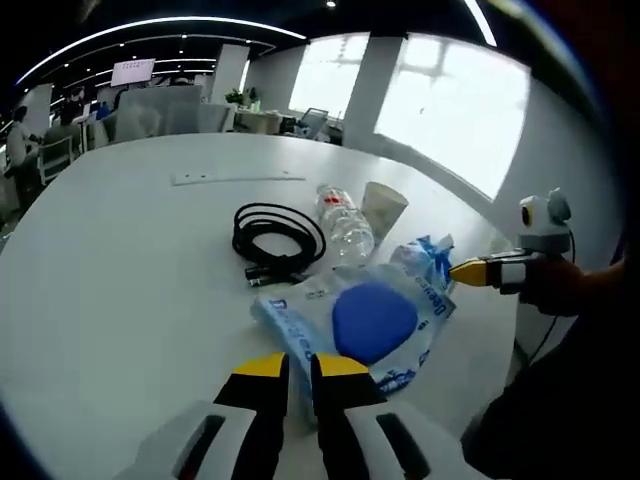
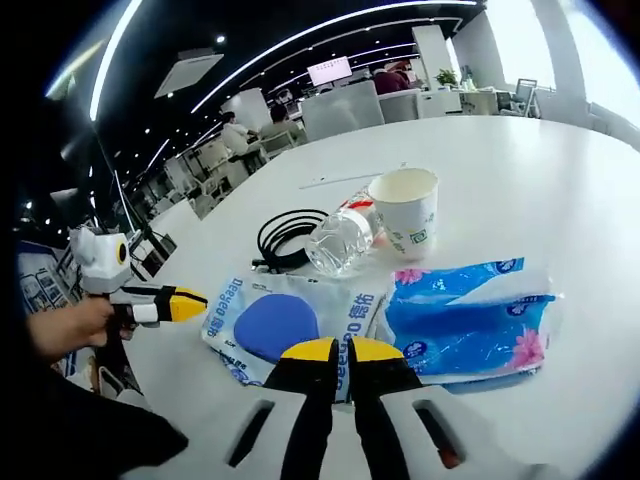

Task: Arrange the tabletop items into an orderly group along one side of the table until the central work area is clear of visible clutter.

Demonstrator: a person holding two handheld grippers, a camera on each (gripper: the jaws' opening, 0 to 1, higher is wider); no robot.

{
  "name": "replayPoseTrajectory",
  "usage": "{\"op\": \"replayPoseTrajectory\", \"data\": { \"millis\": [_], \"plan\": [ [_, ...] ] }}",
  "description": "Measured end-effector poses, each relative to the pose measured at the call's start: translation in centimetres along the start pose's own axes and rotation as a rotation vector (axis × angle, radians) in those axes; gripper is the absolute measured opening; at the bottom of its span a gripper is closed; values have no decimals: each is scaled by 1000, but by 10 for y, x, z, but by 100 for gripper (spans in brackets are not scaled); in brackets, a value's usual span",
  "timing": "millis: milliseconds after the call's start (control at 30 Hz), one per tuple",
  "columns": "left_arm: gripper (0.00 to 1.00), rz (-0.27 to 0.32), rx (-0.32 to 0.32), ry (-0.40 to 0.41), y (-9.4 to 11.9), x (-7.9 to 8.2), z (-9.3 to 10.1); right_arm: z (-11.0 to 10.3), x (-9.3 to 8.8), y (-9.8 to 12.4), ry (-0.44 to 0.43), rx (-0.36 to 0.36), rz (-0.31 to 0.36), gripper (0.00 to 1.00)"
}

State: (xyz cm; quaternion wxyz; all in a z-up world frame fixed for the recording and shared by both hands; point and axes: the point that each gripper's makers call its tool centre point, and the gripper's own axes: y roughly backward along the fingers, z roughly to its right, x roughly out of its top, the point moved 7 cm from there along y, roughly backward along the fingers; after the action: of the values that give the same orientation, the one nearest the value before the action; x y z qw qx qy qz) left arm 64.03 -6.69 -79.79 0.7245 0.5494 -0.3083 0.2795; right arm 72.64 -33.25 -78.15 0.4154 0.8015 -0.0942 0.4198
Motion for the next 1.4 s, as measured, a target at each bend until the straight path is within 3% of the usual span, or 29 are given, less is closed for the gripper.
{"op": "replayPoseTrajectory", "data": {
  "millis": [133, 367, 800, 1167, 1400],
  "plan": [
    [10, 7, -7, -7, 0, 8, 2, -3, 4, -2, 9, 3, 9, 10],
    [16, 10, -2, -11, -5, 22, -13, -11, 14, -5, -16, 17, 32, 18],
    [23, -52, -19, -15, -30, 51, -24, -24, 21, -15, -85, 37, 53, 25],
    [34, -104, -1, 61, -56, 65, -26, -34, 23, -14, -85, 48, 66, 32],
    [37, -127, 21, 118, -67, 71, -29, -35, 21, -13, -73, 58, 61, 36]
  ]
}}
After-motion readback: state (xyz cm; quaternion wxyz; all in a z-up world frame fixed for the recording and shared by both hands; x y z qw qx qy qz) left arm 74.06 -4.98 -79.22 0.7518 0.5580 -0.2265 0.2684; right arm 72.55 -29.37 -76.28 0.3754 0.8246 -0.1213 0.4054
